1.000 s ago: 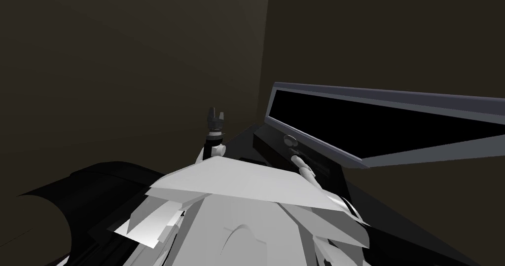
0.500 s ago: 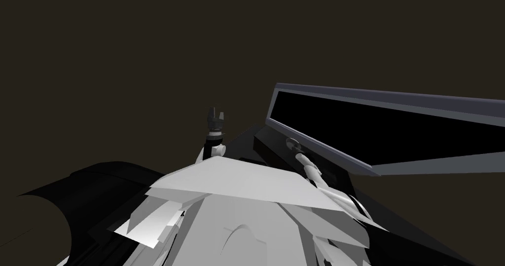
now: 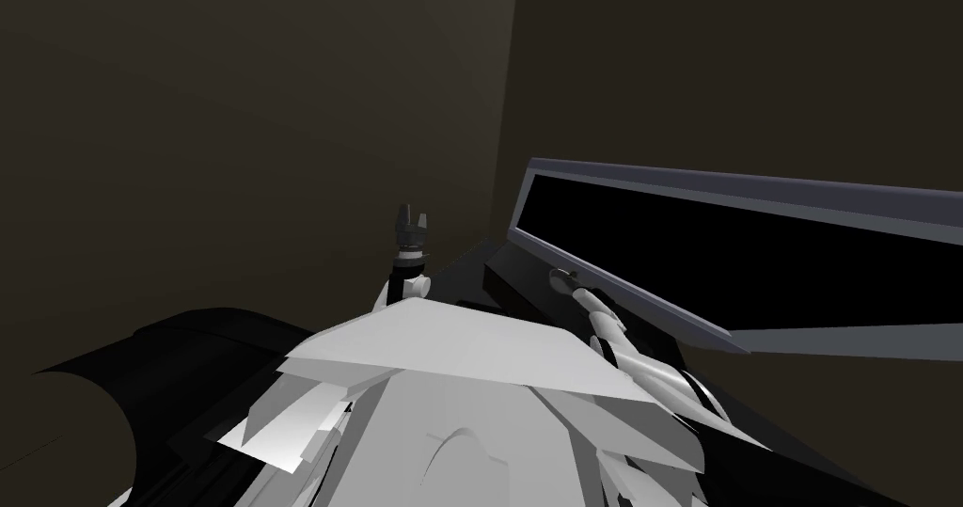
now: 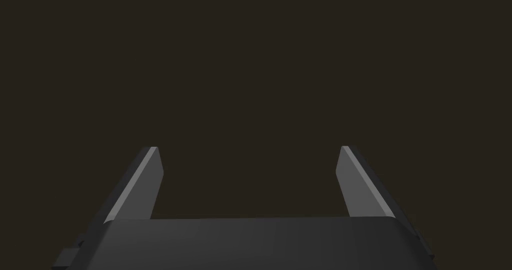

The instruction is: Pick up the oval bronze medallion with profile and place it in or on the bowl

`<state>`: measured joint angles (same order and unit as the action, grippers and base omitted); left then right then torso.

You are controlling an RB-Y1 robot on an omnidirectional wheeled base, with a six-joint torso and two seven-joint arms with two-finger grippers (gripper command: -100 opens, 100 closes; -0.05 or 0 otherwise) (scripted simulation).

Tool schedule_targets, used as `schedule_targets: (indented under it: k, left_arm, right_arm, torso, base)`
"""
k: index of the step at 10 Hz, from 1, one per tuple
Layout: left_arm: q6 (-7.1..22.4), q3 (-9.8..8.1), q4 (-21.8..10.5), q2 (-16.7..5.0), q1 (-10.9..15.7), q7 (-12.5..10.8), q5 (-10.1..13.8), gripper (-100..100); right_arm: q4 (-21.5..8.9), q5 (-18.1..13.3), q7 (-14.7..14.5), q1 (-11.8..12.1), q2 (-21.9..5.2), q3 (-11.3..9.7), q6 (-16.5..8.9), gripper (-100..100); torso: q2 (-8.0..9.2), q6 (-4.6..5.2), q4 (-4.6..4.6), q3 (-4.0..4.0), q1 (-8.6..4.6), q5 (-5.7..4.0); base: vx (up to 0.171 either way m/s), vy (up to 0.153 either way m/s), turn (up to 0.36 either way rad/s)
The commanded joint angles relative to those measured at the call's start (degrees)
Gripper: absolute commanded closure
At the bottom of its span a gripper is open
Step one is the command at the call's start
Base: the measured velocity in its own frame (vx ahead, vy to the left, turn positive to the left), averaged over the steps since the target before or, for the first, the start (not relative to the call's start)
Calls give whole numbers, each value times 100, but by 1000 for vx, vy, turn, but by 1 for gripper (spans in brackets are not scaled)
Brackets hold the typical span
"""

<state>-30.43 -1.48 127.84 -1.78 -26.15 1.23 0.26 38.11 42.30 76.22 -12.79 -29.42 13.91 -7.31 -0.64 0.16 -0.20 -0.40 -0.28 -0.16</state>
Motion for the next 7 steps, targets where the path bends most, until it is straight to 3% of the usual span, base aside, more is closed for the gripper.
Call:
schedule_targets:
  k: [1, 3, 4, 5, 7]
  left_arm:
    - [0, 0, 0, 0, 0, 0, 0, 0]
    - [0, 0, 0, 0, 0, 0, 0, 0]
    - [0, 0, 0, 0, -1, 0, 0, 0]
    - [0, 0, 0, 0, 1, 0, 0, 0]
    - [0, 0, 0, 0, 1, 0, 0, 0]
  right_arm:
    - [105, -145, -2, 44, 61, 160, -83, 100]
    - [153, -134, 24, -26, -124, 366, -240, 100]
    - [221, -230, 28, 24, -52, 407, -265, 100]
    - [231, -227, 32, 7, -74, 419, -275, -100]
    - [231, -227, 32, 8, -72, 418, -273, -100]
  torso:
    - [0, 0, 0, 0, 0, 0]
    - [10, 6, 5, 8, -1, 5]
    - [-9, 1, 3, -2, 9, 8]
    - [20, 3, 1, 9, 10, 0]
    - [34, 3, 5, 19, 0, -2]
  base:
    - [27, -5, 4]
    - [109, 19, -28]
    - [19, 28, -58]
    - [0, 0, 0]
    - [0, 0, 0]
